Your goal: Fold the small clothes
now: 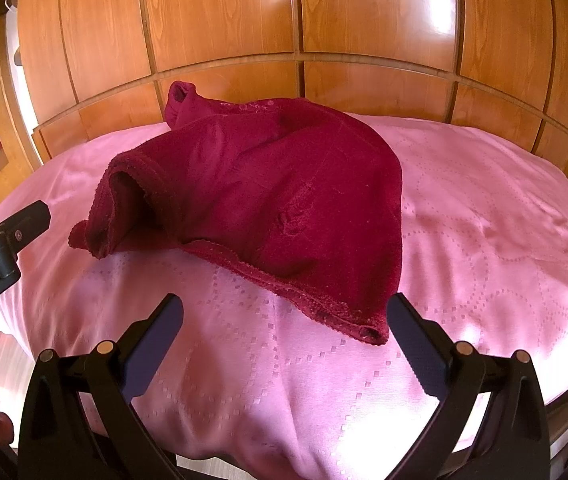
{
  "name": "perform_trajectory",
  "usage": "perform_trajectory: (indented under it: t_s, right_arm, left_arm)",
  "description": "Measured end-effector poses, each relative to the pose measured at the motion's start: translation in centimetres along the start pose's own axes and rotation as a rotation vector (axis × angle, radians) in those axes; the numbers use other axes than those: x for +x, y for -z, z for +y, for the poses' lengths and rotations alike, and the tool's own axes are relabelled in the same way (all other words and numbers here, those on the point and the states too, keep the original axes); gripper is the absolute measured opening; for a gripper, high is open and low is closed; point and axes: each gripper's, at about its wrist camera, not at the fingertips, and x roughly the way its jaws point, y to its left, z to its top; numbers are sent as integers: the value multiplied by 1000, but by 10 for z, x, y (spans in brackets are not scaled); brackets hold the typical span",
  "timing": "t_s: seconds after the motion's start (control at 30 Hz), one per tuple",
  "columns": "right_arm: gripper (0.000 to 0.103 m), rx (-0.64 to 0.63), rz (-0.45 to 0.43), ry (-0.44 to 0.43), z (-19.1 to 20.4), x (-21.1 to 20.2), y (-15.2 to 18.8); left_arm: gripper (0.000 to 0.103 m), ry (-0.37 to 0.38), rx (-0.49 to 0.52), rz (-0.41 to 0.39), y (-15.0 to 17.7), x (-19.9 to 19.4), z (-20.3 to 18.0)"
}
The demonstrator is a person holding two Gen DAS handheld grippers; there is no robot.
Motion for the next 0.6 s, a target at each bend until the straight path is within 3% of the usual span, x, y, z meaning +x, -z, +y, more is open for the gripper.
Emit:
perform_trajectory:
  t_s: [0.6]
  right_arm:
    - [101, 1, 21, -6, -2, 5, 0]
  left_arm:
    - [100, -1, 0, 4, -3, 0, 0]
